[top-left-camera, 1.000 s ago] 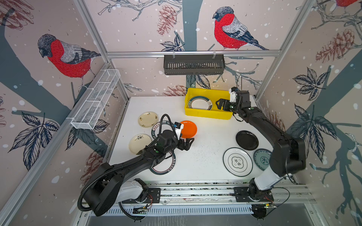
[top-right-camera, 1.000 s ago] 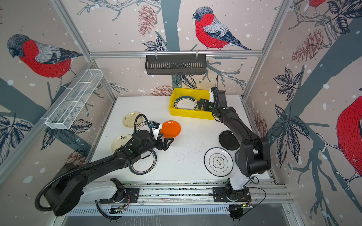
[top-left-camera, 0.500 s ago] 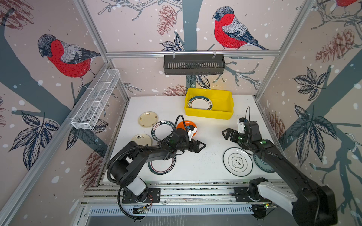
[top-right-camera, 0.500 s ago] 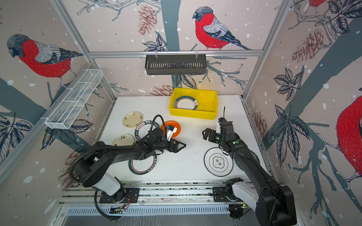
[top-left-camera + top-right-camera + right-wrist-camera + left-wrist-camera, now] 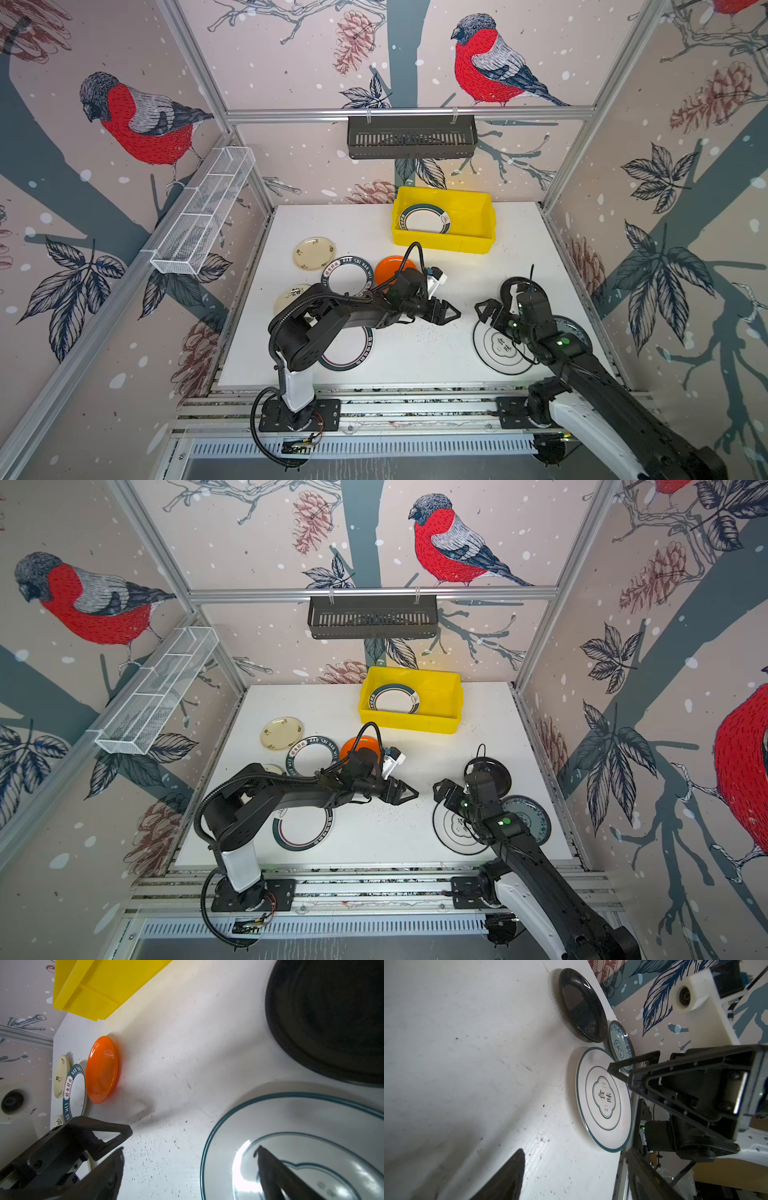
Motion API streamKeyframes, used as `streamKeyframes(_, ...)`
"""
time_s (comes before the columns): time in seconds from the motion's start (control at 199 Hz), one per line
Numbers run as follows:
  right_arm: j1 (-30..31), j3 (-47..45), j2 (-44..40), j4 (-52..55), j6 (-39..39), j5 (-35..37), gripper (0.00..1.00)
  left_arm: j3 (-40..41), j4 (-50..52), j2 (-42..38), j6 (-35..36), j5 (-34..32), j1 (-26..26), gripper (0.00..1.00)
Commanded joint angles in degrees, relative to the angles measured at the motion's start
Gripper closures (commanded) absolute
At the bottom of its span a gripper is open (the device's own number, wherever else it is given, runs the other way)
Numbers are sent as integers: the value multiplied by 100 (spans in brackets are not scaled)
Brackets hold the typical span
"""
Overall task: Place the plates into the plastic bin on the countertop
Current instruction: Pick up the plate from the bottom-right of the table.
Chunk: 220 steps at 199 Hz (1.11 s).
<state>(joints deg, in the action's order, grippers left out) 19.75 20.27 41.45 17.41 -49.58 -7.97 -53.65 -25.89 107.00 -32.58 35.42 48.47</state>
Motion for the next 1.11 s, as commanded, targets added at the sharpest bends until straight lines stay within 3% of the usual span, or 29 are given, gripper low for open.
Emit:
streamKeyframes(0.0, 137, -223, -131, -122, -502, 174, 1, -185, 18, 202, -105, 355, 52, 29)
streamKeyframes(0.206, 204, -190, -473, 37, -786, 641, 1, -721, 292, 656, -47, 615, 315, 35)
streamKeyframes(0.488, 210, -331, -717, 23, -1019, 520, 0, -1230, 561, 1262, -151, 1008, 453, 47)
streamKeyframes(1.102, 288, -703, -726, -392, -1254, 309, 1, -2052, 1648, 1865, -7, 826, 532, 64)
